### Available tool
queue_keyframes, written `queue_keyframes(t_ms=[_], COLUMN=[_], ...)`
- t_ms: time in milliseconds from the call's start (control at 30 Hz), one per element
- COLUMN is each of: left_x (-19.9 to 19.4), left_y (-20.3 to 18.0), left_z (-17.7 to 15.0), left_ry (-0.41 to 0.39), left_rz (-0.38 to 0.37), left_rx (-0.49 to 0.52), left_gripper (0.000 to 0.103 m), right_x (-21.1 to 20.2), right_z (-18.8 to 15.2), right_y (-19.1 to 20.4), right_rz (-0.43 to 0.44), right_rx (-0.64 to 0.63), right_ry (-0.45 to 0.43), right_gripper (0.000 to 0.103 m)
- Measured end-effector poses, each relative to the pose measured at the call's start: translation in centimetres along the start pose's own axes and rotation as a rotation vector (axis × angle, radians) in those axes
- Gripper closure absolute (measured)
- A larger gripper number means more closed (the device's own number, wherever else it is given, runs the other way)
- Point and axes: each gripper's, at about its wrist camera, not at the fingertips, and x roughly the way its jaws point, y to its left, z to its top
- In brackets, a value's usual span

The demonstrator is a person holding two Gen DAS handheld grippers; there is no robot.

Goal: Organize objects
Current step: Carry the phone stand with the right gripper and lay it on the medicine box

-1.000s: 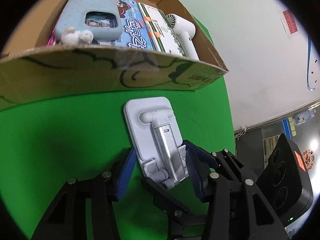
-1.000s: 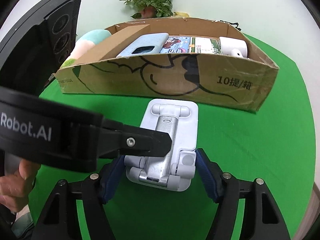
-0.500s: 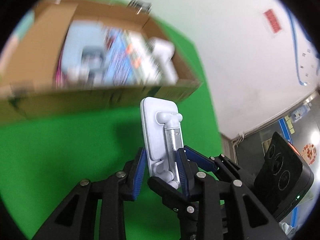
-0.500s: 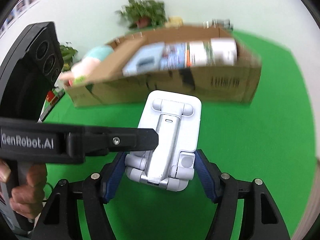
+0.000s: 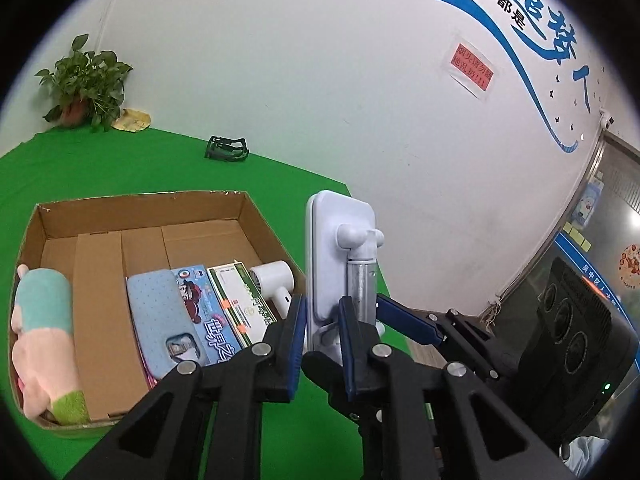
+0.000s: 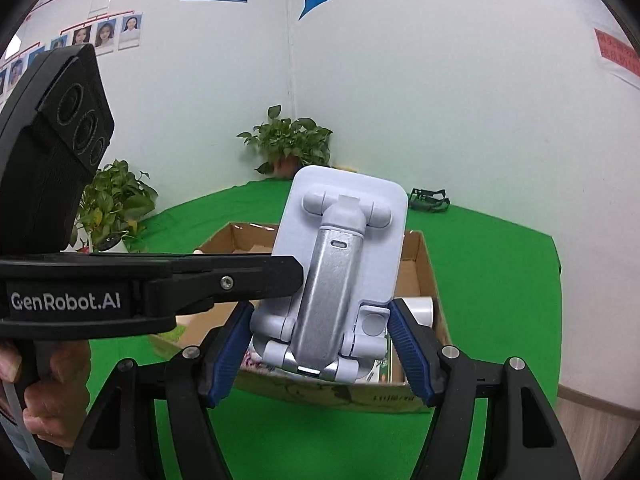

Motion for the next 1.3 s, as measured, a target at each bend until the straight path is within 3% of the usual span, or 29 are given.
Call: queue_keyframes(t_ms=[600, 1000, 1133, 1300], left_x=[5.7, 12.9, 14.5, 15.4], left_y=[8.4, 14.0, 15.6, 16.2], left_z=[3.2, 1.8, 0.8, 0.2], left_ry=[0.105, 0.270, 0.312, 0.334], left_rz=[0.024, 0.050, 0.042, 0.067], left_rx=[-0.170, -0.369, -0.441, -0.458], left_gripper=[0.088, 0.088, 0.088, 0.088], right_x=[11.7, 21.9, 23.7, 24.9], right_z=[3.6, 1.0, -0.8, -2.3], right_y=[-0.5, -3.2, -4.3, -4.5], right_rz=[0.093, 0.138, 0.147, 0.147], right_rx=[0.010, 0.082, 0.109, 0.095], right_ry=[0.181, 0.423, 0.493, 0.545], right_gripper=[0.037, 0.037, 0.037, 0.037])
